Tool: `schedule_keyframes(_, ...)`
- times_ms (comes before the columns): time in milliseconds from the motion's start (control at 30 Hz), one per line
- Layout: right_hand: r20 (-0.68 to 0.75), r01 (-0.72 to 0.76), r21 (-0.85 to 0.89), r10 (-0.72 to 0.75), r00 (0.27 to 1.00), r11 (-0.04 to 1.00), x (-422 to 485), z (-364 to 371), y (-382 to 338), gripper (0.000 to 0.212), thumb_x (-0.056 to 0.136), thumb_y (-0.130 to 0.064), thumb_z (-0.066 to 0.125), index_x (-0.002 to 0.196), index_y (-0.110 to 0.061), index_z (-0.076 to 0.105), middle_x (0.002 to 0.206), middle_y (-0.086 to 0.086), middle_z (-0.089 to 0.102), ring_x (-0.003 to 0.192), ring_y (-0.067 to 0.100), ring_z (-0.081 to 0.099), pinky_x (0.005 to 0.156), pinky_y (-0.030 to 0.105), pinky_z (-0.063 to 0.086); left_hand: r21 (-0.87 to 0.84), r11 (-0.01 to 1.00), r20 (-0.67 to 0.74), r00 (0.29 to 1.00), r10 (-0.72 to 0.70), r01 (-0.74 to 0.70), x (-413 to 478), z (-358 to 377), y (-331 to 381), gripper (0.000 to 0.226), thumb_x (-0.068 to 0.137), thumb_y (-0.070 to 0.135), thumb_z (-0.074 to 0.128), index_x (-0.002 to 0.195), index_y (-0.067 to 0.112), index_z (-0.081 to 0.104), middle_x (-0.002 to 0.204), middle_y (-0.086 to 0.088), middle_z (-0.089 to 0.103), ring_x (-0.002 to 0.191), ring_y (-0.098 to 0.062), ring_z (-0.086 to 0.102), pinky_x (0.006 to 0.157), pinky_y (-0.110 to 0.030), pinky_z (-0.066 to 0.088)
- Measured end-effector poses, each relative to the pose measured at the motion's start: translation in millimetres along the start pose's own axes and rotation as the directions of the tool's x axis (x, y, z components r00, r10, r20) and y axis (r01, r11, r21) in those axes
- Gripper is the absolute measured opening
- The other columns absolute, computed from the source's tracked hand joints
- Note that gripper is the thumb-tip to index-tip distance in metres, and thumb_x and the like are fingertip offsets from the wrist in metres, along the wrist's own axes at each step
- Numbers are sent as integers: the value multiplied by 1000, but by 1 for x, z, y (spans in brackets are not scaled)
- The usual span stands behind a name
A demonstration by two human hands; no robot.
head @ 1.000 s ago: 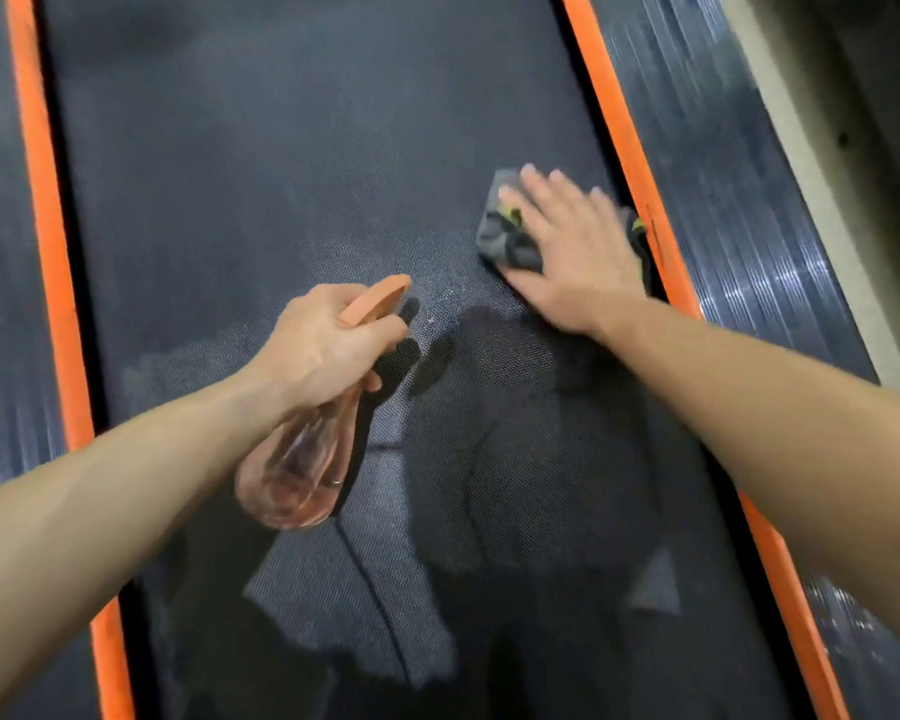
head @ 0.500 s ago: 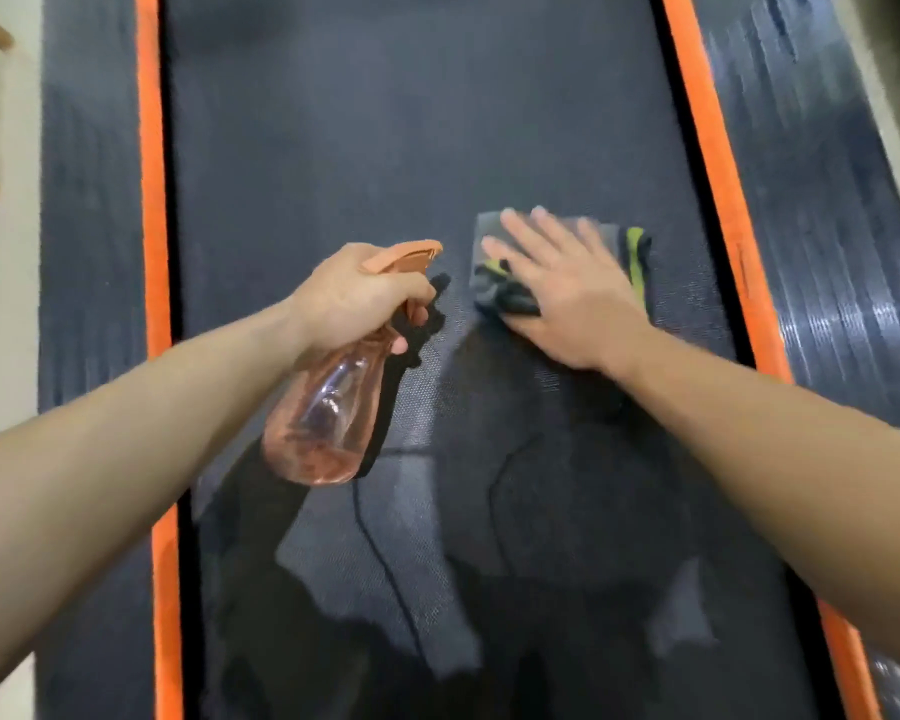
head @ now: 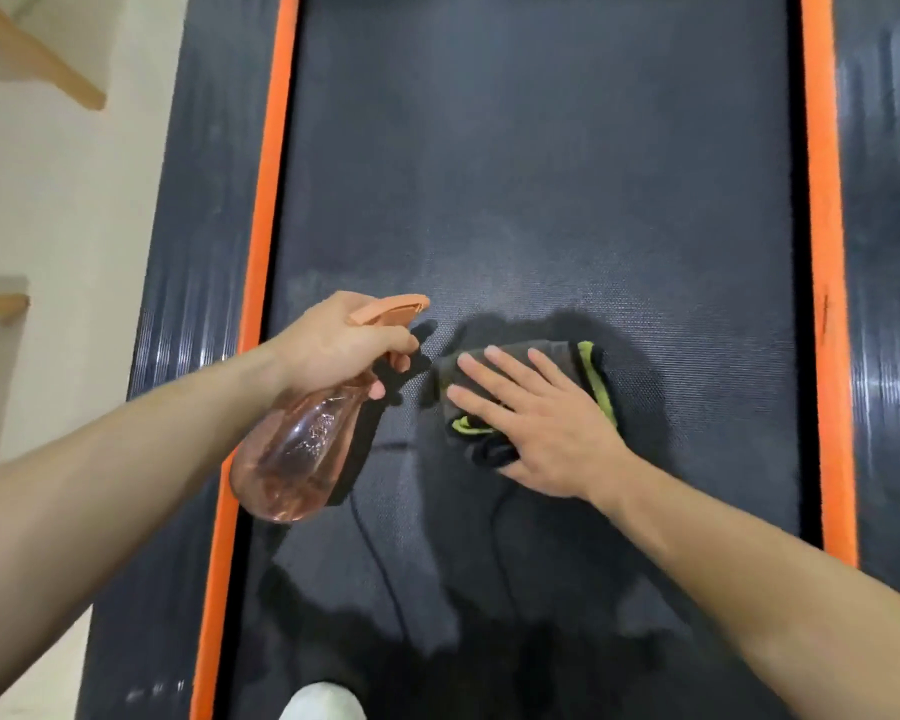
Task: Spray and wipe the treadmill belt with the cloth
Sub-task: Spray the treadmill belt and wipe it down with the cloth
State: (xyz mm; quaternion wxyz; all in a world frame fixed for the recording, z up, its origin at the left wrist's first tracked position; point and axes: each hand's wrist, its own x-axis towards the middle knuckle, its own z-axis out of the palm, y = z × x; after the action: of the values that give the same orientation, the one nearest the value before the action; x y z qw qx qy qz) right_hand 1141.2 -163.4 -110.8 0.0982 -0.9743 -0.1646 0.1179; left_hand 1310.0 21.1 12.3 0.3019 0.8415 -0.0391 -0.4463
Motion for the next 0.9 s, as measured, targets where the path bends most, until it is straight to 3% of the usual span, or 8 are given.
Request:
schedule_keyframes(133, -53, -353, 31, 354, 934, 935, 83, -37, 70, 76, 92, -52, 49, 159, -31, 23, 170, 1, 12, 156, 28, 10, 123, 53, 9, 3, 1000, 17, 1000, -21, 21, -19, -3, -24, 30, 96, 18, 67, 120, 1, 71, 94, -13, 79, 55, -26, 65, 54, -20, 48)
schedule_keyframes(233, -112, -453, 28, 454, 884, 891, 112, -49, 82, 73, 96, -52, 46, 160, -27, 21, 170, 4, 11, 156, 31, 9, 122, 56, 9, -99, 995, 23, 1000, -12, 14, -31, -6, -35, 21, 98, 17, 65, 117, 18, 73, 90, -12, 77, 55, -27, 63, 57, -25, 48)
schedule_keyframes(333, -98, -327, 16, 327, 940, 945, 78, -33, 31, 75, 92, -52, 49, 159, -26, 26, 169, 4, 14, 155, 31, 11, 122, 56, 9, -188, 982, 3, 1000, -17, 17, -40, -5, -40, 10, 98, 14, 65, 100, 7, 72, 89, -19, 74, 51, -25, 60, 51, -24, 44)
schedule_keyframes(400, -42, -144, 12, 144, 989, 990, 39, -18, -11, 78, 86, -56, 43, 158, -27, 30, 169, 2, 16, 156, 29, 12, 122, 55, 9, -237, 971, 7, 1000, -17, 18, -45, 1, -40, 7, 97, 14, 66, 95, 17, 72, 84, -14, 73, 53, -26, 60, 56, -29, 45)
schedule_keyframes(533, 71, 112, 16, -113, 991, 994, -22, 10, -61, 86, 78, -61, 43, 157, -30, 30, 169, 1, 15, 156, 27, 13, 123, 50, 6, -199, 980, -39, 999, -34, 25, -41, 18, -36, 11, 94, 9, 66, 83, 7, 70, 81, -14, 71, 43, -18, 55, 45, -23, 47)
schedule_keyframes(700, 41, 155, 19, -155, 987, 988, -51, 28, -79, 85, 82, -62, 50, 158, -31, 28, 170, 0, 11, 156, 26, 11, 124, 49, 6, -153, 988, -115, 993, -34, 17, -37, 29, -38, 12, 87, 19, 68, 82, 8, 70, 75, -8, 72, 52, -26, 64, 55, -26, 50)
schedule_keyframes(900, 34, 129, 21, -129, 991, 991, -61, 25, -85, 82, 82, -63, 44, 157, -31, 31, 169, 0, 14, 156, 25, 14, 123, 49, 7, -38, 998, -141, 989, -53, 48, -43, 37, -45, 22, 93, 21, 69, 86, 0, 69, 73, -8, 71, 46, -21, 66, 42, -16, 42)
